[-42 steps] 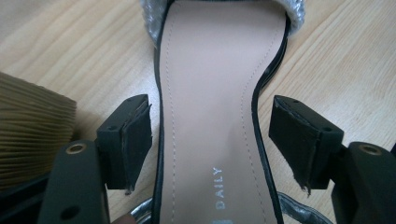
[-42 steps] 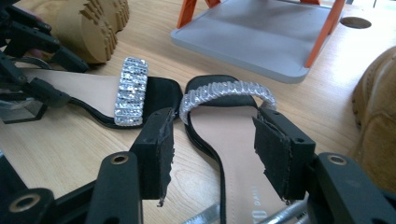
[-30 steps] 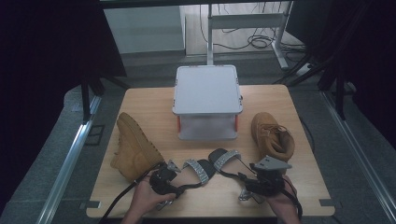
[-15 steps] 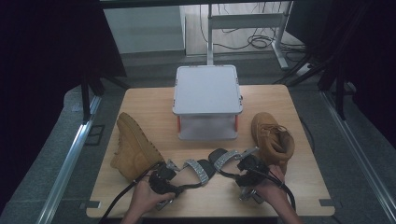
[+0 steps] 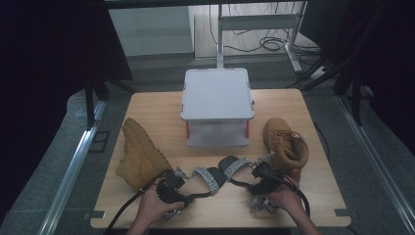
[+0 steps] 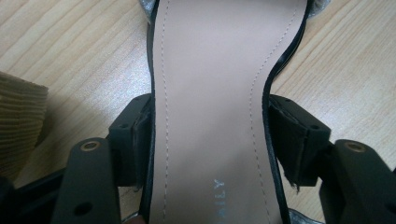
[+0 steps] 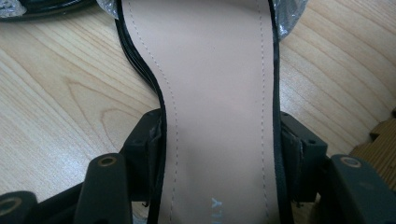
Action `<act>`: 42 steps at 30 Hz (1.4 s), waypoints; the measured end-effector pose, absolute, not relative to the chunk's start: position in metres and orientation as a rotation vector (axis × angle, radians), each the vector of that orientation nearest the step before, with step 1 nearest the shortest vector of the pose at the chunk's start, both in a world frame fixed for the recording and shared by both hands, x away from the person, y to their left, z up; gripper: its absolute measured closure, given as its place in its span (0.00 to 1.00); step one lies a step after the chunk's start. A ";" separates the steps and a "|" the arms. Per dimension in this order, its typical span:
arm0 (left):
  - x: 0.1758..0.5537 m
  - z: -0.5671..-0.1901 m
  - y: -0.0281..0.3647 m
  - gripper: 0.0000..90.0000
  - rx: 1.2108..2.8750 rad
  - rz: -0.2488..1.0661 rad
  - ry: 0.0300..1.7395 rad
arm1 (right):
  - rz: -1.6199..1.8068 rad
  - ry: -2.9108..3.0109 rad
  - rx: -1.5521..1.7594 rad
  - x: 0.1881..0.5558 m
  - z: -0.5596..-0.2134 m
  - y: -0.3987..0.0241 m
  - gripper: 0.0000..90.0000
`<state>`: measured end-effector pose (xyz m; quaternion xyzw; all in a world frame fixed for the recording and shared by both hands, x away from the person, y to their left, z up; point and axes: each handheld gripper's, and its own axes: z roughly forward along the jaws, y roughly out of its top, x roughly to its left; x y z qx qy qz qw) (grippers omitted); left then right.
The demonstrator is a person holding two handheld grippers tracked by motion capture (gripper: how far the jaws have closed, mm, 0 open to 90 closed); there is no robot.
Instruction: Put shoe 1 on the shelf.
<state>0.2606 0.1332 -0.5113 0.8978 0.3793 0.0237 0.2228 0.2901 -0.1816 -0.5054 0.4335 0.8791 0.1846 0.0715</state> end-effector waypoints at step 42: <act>0.271 -0.472 0.157 0.46 2.111 0.091 1.167 | 1.084 2.291 1.586 0.274 -0.479 -0.195 0.47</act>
